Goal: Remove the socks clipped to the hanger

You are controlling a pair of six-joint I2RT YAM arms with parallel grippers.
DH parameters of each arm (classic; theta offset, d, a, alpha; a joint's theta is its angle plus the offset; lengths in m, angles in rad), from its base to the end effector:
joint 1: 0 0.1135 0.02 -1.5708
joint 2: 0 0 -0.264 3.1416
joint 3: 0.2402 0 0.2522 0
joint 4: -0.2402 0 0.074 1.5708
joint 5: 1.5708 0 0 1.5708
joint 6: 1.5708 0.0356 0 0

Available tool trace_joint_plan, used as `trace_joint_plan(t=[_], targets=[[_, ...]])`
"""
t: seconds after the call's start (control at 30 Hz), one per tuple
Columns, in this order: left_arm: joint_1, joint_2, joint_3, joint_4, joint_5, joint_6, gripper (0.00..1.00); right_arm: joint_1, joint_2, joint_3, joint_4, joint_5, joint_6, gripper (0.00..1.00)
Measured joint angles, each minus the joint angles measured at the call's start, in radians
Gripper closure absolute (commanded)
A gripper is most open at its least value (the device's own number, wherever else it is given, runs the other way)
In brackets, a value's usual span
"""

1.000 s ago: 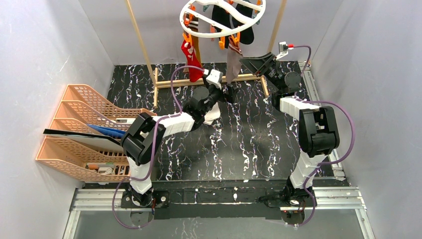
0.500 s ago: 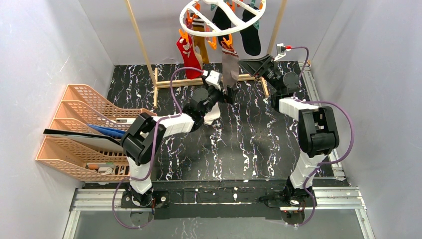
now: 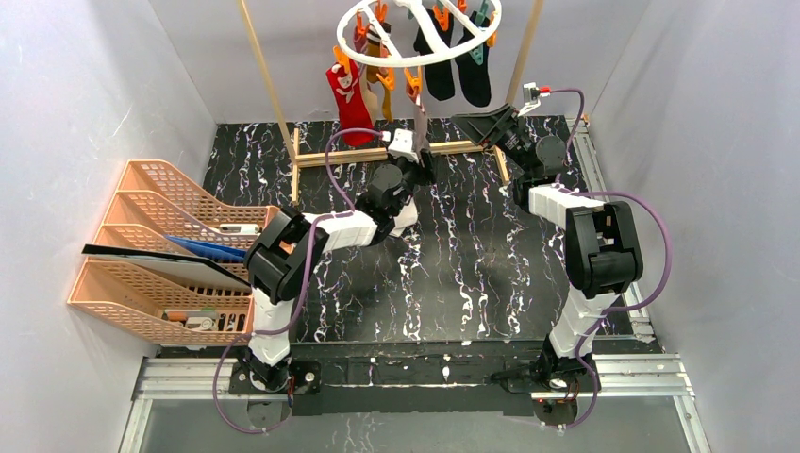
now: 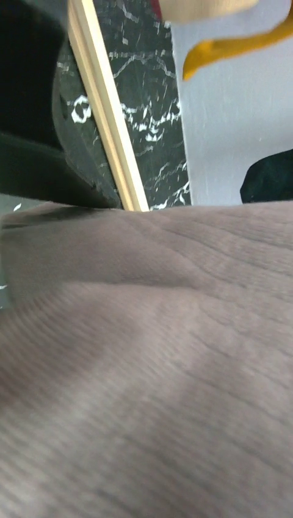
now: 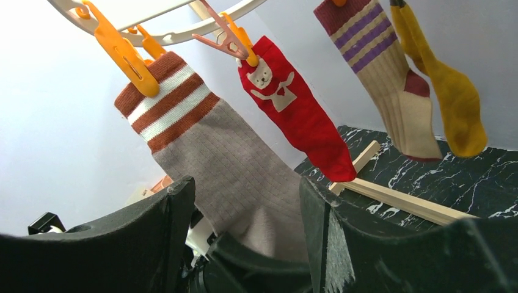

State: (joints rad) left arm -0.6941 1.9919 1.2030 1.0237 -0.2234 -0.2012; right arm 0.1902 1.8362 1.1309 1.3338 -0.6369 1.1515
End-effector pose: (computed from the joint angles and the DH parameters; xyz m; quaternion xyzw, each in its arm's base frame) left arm 0.3500 -0.2810 0.2482 0.0653 0.6183 -0.2755 0.7332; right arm 0.3865 0.0960 0.3155 -0.0481 0.5112 0.6374 0.5745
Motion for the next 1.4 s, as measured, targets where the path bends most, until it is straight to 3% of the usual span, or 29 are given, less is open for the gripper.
trace_joint_plan(t=[0.07,0.17,0.4,0.57,0.9,1.2,1.4], targets=[[0.0,0.0,0.0,0.005,-0.034,0.013,0.91,0.0,0.0,0.0,-0.001,-0.002,-0.003,0.29],[0.001,0.0,-0.012,0.017,-0.063,0.02,1.0,0.0,0.0,0.0,-0.001,-0.003,-0.003,0.29],[0.001,-0.024,-0.147,0.027,-0.06,0.018,1.0,0.068,-0.026,0.016,-0.079,-0.018,-0.07,0.29],[0.001,-0.053,-0.162,0.04,-0.039,0.017,1.0,0.154,-0.075,0.072,-0.165,-0.005,-0.172,0.28],[0.001,-0.076,-0.198,0.045,-0.017,0.018,1.0,0.203,-0.089,0.1,-0.245,0.051,-0.249,0.28],[0.001,-0.077,-0.198,0.045,-0.024,0.018,1.0,0.366,-0.293,0.102,-0.605,0.354,-0.571,0.29],[0.001,-0.077,-0.198,0.045,-0.025,0.018,1.0,0.464,-0.344,0.169,-0.745,0.674,-0.748,0.34]])
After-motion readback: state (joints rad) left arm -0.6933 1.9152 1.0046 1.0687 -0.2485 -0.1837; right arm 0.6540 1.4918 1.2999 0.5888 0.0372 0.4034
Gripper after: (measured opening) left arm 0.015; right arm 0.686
